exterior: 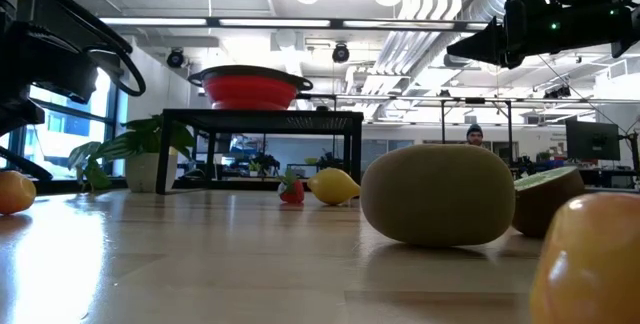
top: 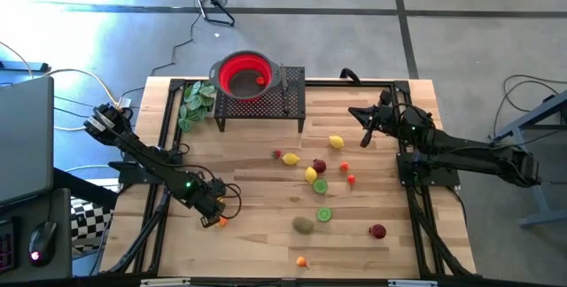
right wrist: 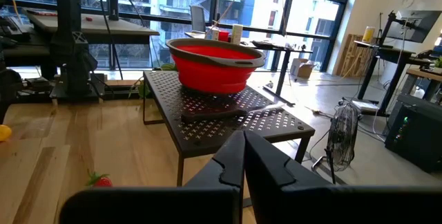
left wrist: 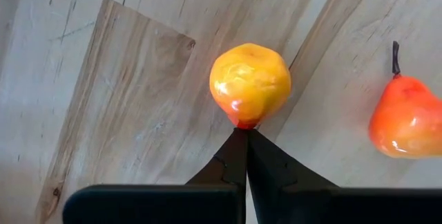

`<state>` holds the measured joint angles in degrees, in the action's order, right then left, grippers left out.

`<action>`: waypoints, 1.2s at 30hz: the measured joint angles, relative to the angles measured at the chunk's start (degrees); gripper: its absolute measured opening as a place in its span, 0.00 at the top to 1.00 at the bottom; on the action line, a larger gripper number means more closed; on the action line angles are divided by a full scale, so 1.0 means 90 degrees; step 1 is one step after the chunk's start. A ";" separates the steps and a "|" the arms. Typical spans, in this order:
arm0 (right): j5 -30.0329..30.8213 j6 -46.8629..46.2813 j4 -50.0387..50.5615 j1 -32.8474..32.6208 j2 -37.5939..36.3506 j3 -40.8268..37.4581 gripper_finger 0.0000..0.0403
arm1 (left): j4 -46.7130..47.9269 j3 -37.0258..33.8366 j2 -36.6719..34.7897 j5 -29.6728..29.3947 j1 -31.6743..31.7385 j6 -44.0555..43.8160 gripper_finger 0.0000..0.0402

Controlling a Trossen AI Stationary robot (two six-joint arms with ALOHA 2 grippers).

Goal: Pick & Place Fruit
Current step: Put the orange pear into the red strainer bowl on the shelf

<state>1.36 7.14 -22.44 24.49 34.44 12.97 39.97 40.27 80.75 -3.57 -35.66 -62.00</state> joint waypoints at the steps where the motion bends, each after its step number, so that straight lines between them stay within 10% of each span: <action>1: -0.0001 0.0000 0.0000 0.0002 -0.0001 0.0000 0.99 | 0.0000 0.0000 0.0000 0.0000 0.0000 -0.0001 1.00; 36: -0.0001 0.0000 0.0010 0.0002 -0.0001 0.0000 0.99 | 0.0181 0.0775 -0.0524 -0.1007 0.0802 0.0817 1.00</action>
<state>1.34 7.14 -22.35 24.51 34.44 12.97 41.60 47.24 76.04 -12.64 -28.44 -54.64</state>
